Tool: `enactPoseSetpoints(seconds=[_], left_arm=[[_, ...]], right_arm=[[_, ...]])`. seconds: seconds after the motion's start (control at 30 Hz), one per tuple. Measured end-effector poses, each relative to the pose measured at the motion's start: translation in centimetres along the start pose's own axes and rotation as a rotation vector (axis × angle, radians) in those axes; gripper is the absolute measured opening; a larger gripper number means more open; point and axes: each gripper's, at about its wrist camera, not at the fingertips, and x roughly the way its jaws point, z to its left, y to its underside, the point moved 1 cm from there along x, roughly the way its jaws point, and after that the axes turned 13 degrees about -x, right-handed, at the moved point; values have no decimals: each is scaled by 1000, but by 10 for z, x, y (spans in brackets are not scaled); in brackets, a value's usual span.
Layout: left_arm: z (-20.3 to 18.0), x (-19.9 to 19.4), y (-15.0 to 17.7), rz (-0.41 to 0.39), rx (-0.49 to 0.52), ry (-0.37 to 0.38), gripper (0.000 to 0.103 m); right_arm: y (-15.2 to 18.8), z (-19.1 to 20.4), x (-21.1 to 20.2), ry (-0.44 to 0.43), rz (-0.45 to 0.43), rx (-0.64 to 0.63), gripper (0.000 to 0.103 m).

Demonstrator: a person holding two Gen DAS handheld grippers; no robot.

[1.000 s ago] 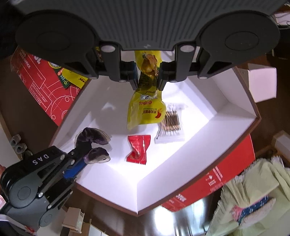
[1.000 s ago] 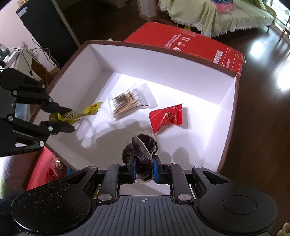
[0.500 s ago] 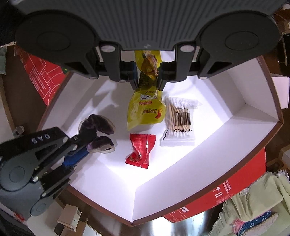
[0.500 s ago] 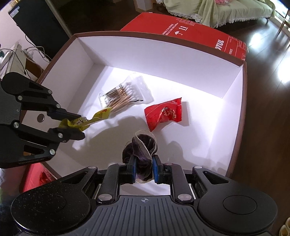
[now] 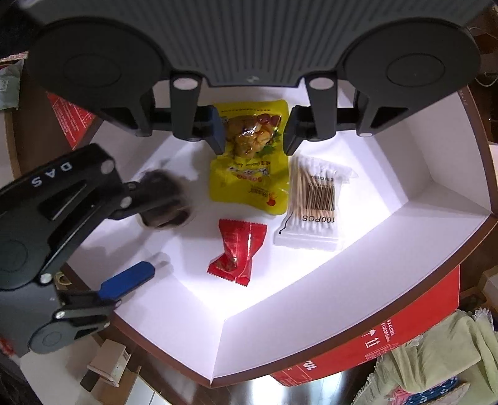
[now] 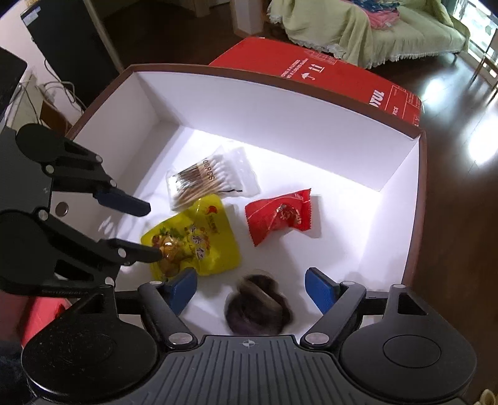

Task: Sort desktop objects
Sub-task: 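Release the yellow pouch and purple scrunchie into the box, opening both tools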

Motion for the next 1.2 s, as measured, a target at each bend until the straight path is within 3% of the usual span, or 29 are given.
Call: enactPoseSetpoints(seconds=[0.33, 0.7, 0.93, 1.2], left_arm=[[2, -9, 5, 1, -11, -43, 35], [-1, -26, 11, -20, -28, -78, 39], [-3, -43, 16, -46, -46, -144, 57], [-9, -65, 25, -87, -58, -174, 64]], right_arm=[[7, -2, -4, -14, 27, 43, 80], [15, 4, -14, -15, -2, 71, 80], [22, 9, -31, 11, -50, 109, 80], [29, 20, -51, 27, -98, 155, 80]])
